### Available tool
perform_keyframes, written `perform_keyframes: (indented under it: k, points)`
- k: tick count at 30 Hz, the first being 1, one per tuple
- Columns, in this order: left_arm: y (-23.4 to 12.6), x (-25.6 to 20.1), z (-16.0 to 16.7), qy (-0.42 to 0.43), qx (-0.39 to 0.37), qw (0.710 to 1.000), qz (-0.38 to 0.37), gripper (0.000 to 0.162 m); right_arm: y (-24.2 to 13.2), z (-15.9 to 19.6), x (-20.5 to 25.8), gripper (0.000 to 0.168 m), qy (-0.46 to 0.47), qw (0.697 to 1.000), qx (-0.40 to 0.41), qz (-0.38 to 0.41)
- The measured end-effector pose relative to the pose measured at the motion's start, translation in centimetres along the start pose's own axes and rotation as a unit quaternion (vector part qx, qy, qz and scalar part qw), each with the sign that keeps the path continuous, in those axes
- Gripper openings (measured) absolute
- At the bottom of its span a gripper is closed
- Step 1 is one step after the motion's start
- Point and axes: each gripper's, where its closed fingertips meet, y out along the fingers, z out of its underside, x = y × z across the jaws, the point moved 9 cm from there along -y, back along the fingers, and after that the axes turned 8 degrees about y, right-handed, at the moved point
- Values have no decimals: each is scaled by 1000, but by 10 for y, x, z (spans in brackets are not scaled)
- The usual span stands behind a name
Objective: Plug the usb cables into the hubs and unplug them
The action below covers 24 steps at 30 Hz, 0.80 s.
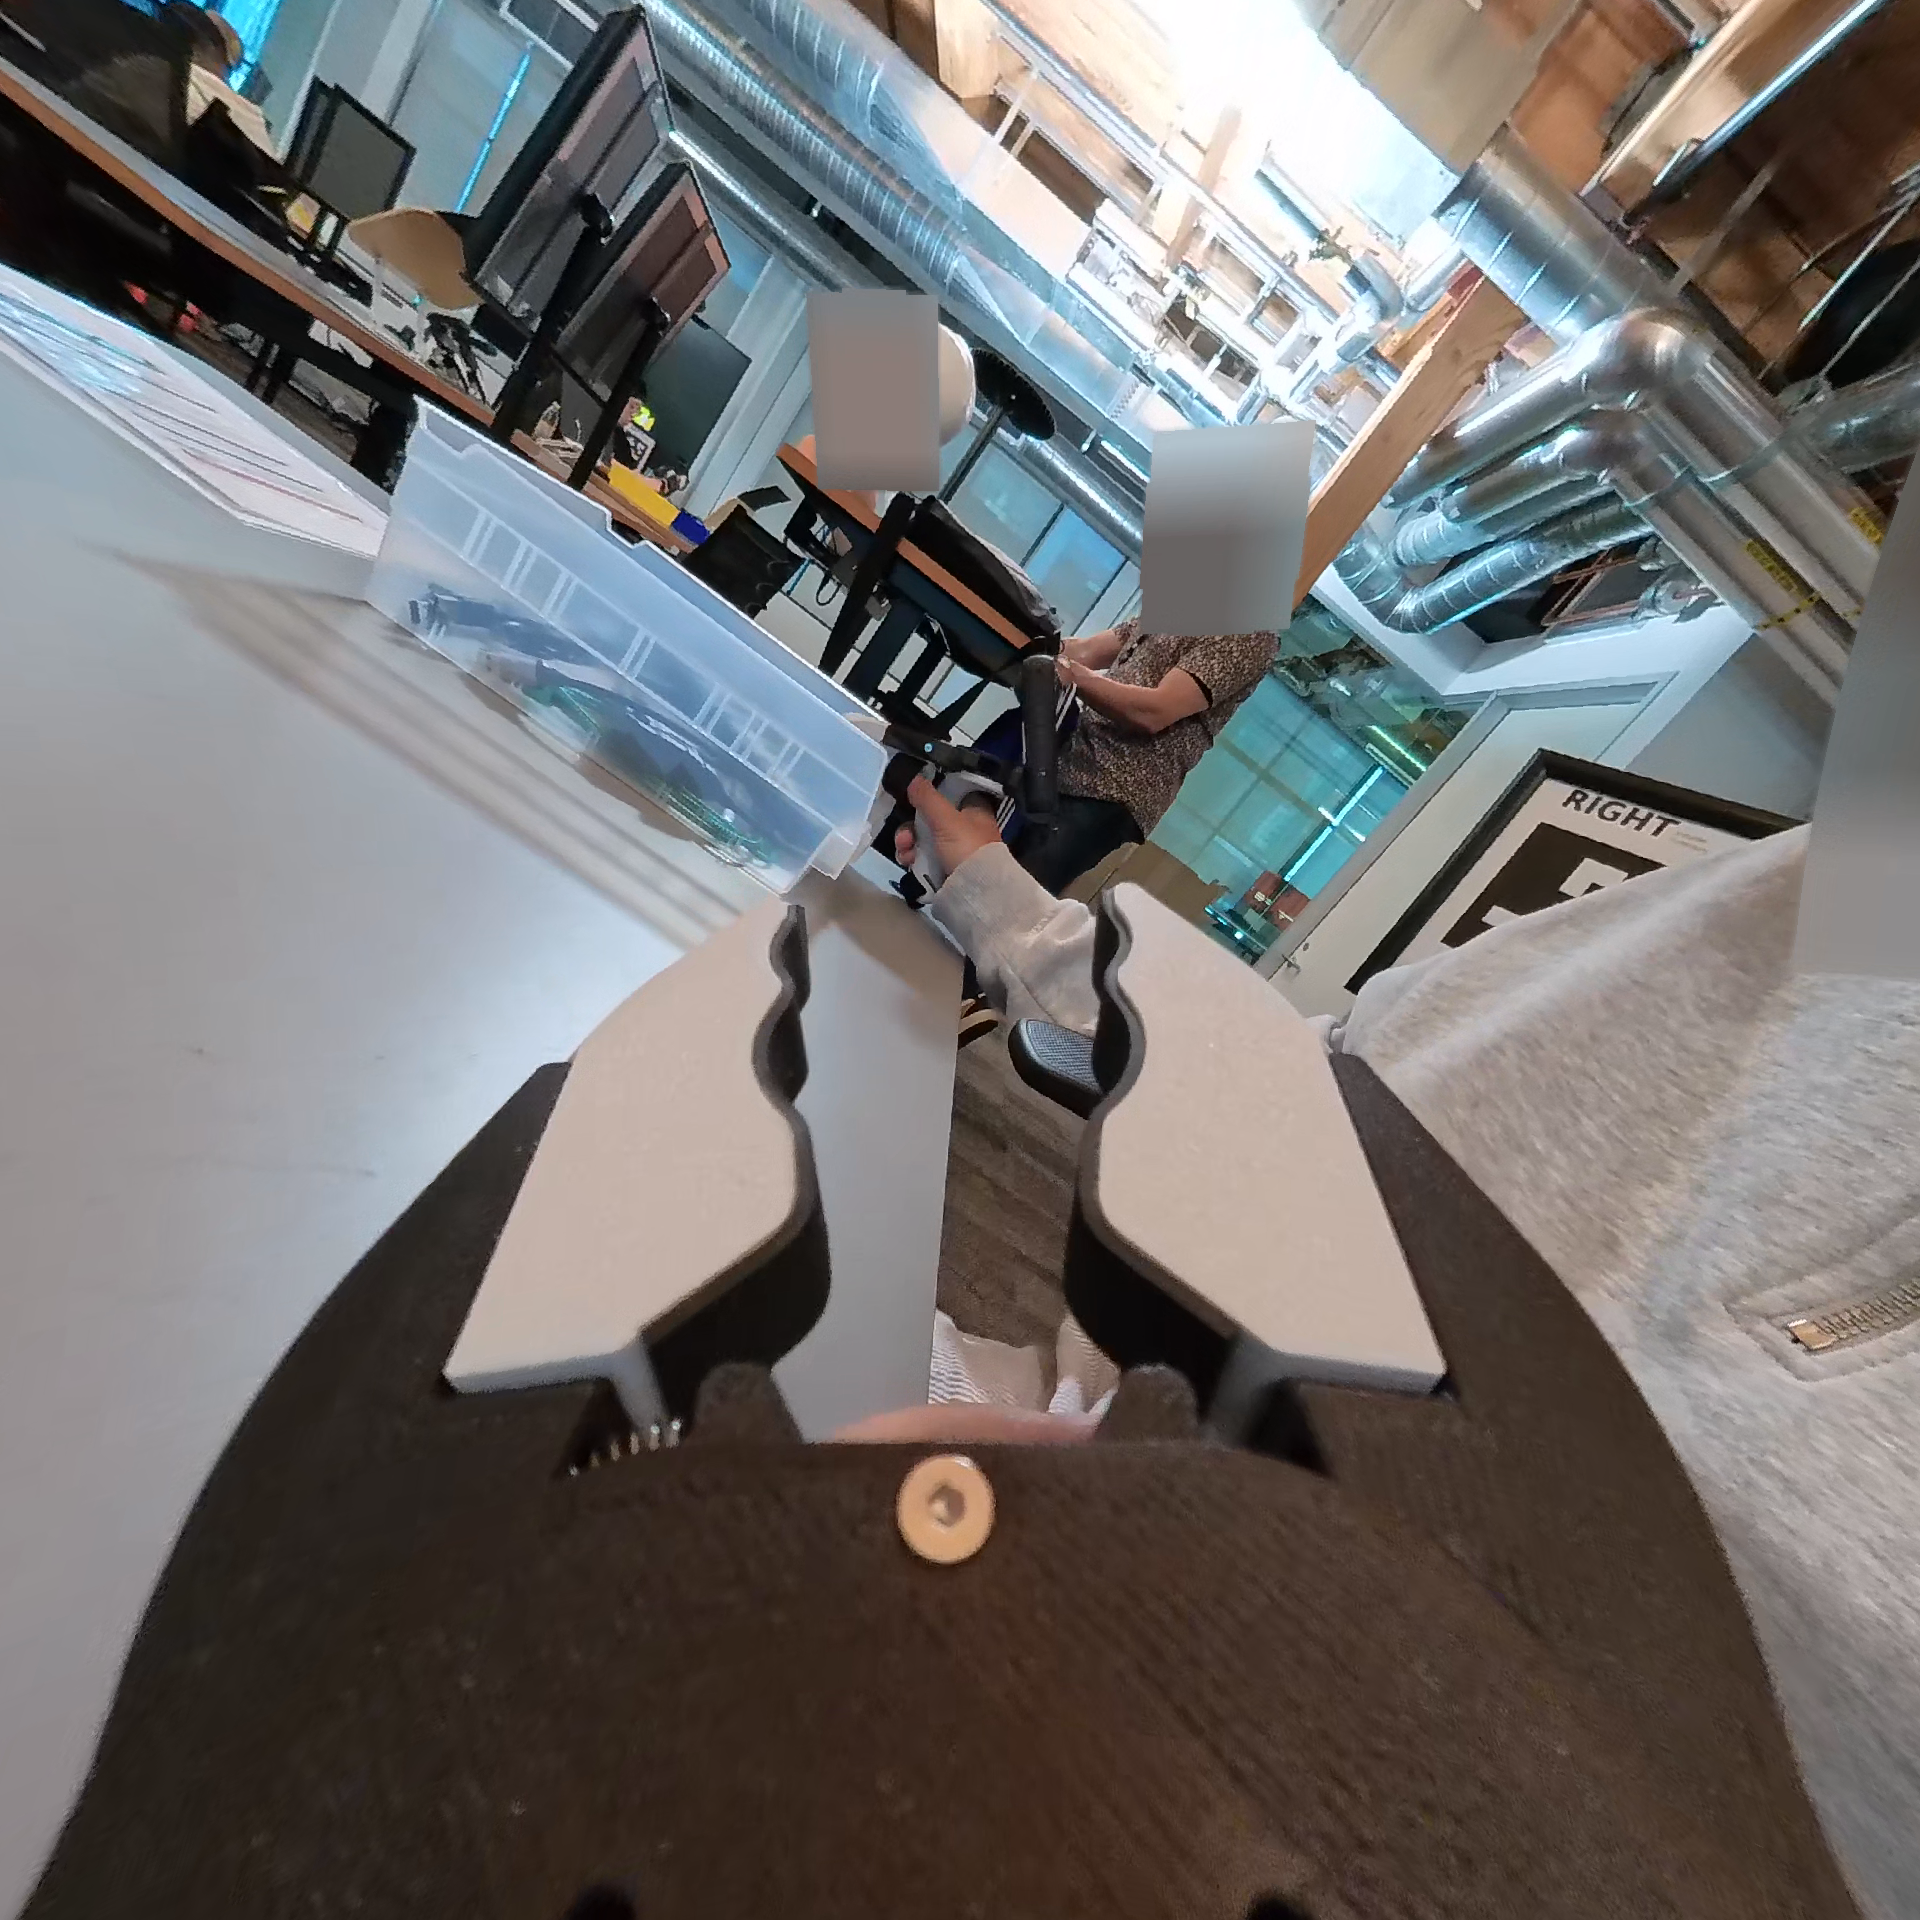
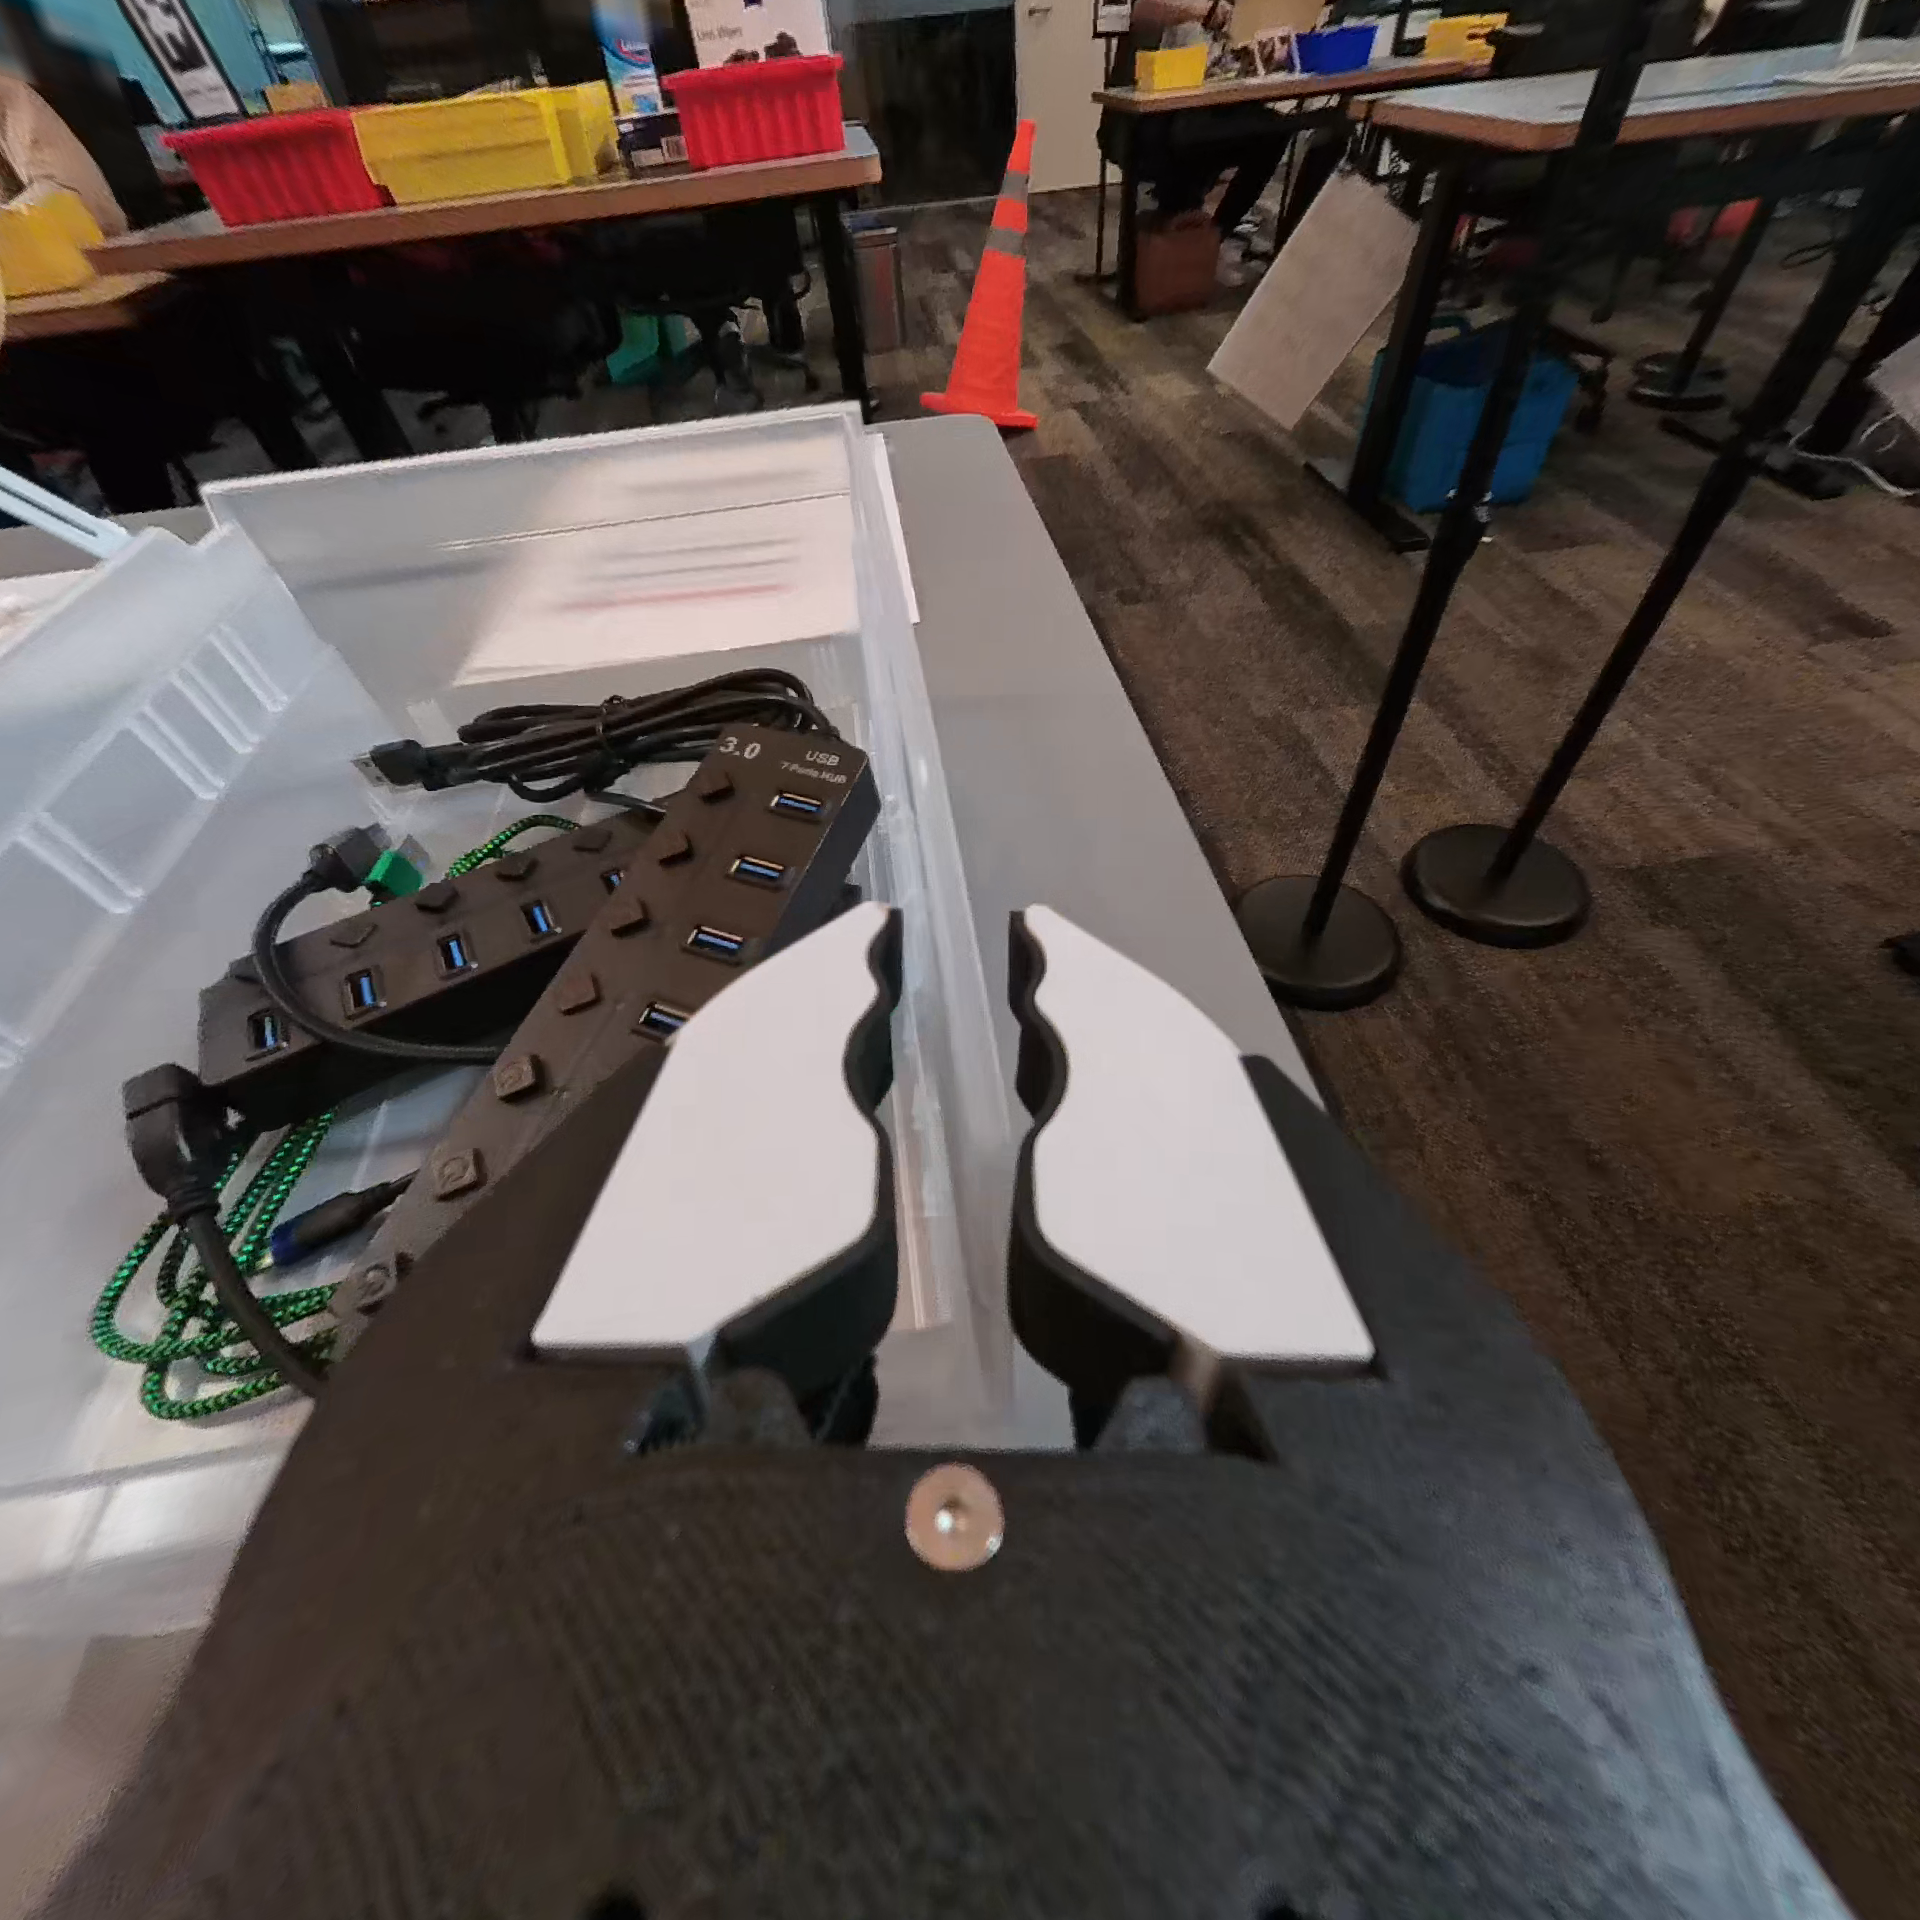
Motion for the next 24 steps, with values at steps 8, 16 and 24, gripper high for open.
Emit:
perform_keyframes:
  k: [8,16,24]
  points:
    - [-2,3,0,-11,-3,1000,1,54,1,0,-3,13,14,999,7,-33]
    - [1,2,2,-30,-9,999,11,55,6,-1,-5,9,27,995,30,-91]
    - [6,-4,5,-30,-7,1000,5,54,16,6,10,5,-50,995,70,-53]
